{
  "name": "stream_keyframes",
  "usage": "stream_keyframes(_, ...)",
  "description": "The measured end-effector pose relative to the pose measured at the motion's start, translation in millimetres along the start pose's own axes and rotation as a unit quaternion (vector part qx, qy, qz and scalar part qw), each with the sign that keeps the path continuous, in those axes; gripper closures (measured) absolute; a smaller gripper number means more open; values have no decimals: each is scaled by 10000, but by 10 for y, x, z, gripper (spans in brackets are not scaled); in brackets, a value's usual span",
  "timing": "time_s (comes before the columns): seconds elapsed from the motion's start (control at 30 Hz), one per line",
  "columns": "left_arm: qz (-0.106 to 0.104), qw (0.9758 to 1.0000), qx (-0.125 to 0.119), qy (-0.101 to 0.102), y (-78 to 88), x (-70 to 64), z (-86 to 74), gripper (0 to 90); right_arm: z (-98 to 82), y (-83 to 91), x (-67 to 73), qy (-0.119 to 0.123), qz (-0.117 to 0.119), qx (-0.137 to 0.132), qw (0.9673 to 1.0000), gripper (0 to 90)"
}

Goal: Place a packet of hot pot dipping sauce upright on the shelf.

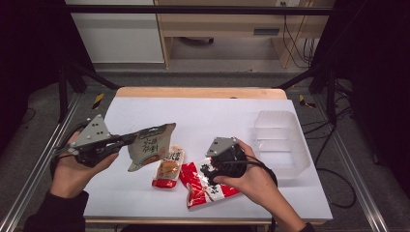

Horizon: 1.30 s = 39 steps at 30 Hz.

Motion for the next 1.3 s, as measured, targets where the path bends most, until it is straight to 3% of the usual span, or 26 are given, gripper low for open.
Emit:
stream_keyframes(0.23, -312, 9994, -7, -177, -281, -212, 167, 900, 115, 103, -124, 359, -164, 268, 9989, 165)
stream_keyframes(0.37, -430, 9987, -48, -255, -352, -304, 244, 900, 165, 135, -201, 496, -101, 316, 9982, 216)
stream_keyframes(0.57, -610, 9973, -54, -412, -470, -450, 336, 900, 210, 184, -322, 525, -124, 363, 9979, 285)
stream_keyframes(0.73, -839, 9952, -61, -499, -595, -584, 378, 900, 242, 193, -387, 557, -55, 410, 9976, 291)
stream_keyframes(0.97, -943, 9938, -54, -584, -681, -683, 402, 900, 274, 151, -398, 714, 125, 453, 9963, 327)
stream_keyframes(1.3, -1015, 9923, -96, -705, -650, -777, 439, 900, 297, 69, -369, 1030, 350, 566, 9924, 483)
Point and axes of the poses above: each handheld gripper's, and its own axes: y roughly backward along the jaws, z roughly out of its top, x roughly to its left, the point moved 8 cm from there along -y, roughly forward along the jaws, and after that the axes turned 9 degrees about z, right-handed, at the moved point
